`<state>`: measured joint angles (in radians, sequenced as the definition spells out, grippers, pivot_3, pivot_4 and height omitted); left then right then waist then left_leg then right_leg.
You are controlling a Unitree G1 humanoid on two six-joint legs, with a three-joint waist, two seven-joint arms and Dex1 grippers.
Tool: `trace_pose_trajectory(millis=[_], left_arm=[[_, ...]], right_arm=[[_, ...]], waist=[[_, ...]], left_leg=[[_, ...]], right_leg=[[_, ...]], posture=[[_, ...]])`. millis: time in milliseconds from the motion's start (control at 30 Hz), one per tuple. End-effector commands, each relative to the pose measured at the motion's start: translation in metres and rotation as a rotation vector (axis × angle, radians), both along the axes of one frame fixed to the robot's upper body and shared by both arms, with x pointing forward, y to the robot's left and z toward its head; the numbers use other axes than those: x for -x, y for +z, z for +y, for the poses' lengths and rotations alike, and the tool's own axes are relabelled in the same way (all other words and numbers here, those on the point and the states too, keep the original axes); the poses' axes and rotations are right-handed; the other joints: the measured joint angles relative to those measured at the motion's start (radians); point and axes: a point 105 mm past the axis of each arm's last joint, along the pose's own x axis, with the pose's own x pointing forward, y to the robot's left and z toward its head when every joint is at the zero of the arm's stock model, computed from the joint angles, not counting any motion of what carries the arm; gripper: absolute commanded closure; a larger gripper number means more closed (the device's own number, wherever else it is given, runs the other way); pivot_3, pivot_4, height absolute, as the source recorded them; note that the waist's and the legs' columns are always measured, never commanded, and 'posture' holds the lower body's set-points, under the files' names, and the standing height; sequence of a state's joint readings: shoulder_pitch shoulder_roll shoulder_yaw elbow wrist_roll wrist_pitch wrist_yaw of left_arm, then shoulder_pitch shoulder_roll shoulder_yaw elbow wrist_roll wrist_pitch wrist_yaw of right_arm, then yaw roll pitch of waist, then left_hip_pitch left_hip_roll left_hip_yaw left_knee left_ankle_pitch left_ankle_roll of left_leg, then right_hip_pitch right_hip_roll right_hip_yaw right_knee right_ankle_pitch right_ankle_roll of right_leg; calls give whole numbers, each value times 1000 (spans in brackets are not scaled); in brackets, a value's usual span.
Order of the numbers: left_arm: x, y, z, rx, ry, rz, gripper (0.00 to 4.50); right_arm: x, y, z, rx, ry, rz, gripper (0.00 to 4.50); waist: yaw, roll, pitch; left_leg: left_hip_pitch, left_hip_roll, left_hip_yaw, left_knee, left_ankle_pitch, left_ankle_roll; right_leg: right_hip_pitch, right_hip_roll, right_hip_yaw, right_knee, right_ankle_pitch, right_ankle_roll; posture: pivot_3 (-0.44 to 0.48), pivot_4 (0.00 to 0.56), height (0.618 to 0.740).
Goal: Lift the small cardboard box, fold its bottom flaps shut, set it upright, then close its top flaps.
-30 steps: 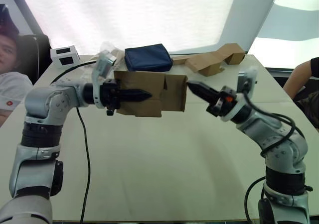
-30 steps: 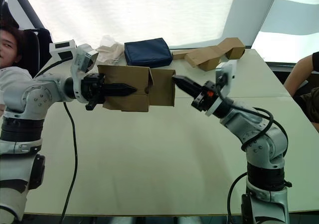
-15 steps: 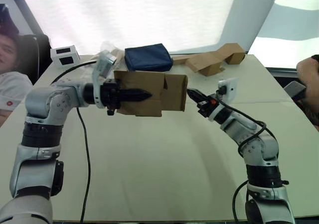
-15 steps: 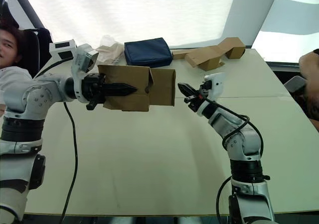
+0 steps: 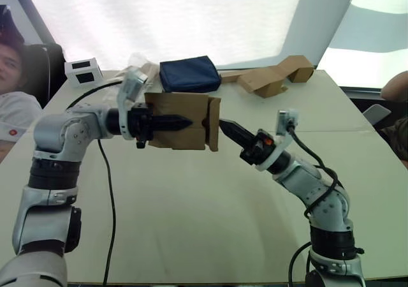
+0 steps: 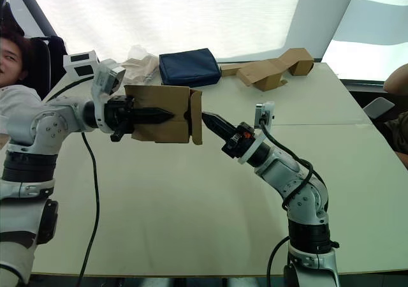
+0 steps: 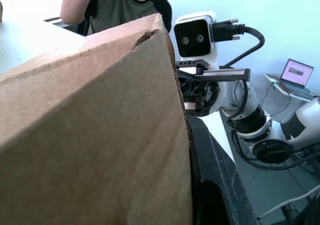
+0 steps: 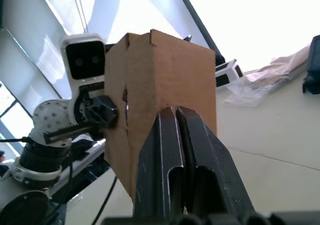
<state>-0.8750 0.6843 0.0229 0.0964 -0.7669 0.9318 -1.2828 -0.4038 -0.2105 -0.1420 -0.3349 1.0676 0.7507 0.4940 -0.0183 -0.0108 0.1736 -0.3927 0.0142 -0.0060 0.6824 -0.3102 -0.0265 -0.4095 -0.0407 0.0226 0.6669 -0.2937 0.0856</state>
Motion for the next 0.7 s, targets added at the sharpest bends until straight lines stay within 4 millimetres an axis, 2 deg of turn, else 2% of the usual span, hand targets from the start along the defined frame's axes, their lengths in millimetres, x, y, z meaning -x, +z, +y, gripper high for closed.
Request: trace_pose_trajectory(millis=[33, 200, 567, 700], left_arm=[[4, 11, 0, 13, -1, -50, 4500], [4, 11, 1, 24, 3, -45, 4500], [1, 15, 0, 48, 15, -43, 4500], [1, 16, 0, 52, 15, -42, 4500]], right_arm=[[10, 17, 0, -124, 55, -20, 3802], [9, 10, 2, -164, 74, 33, 1747], [5, -10, 6, -243, 52, 127, 1747], [4, -11, 6, -270, 53, 138, 1747]], waist=[[0, 0, 0], [0, 0, 0], [0, 0, 0], [-1, 0, 0]], left_leg=[[0, 0, 0, 0, 0, 0], [0, 0, 0, 0, 0, 0], [0, 0, 0, 0, 0, 0], [0, 0, 0, 0, 0, 0]], right_leg=[[0, 0, 0, 0, 0, 0], [0, 0, 0, 0, 0, 0], [0, 0, 0, 0, 0, 0], [0, 0, 0, 0, 0, 0]], posture=[[0, 150, 740], [0, 150, 740], [0, 150, 740], [0, 150, 740]])
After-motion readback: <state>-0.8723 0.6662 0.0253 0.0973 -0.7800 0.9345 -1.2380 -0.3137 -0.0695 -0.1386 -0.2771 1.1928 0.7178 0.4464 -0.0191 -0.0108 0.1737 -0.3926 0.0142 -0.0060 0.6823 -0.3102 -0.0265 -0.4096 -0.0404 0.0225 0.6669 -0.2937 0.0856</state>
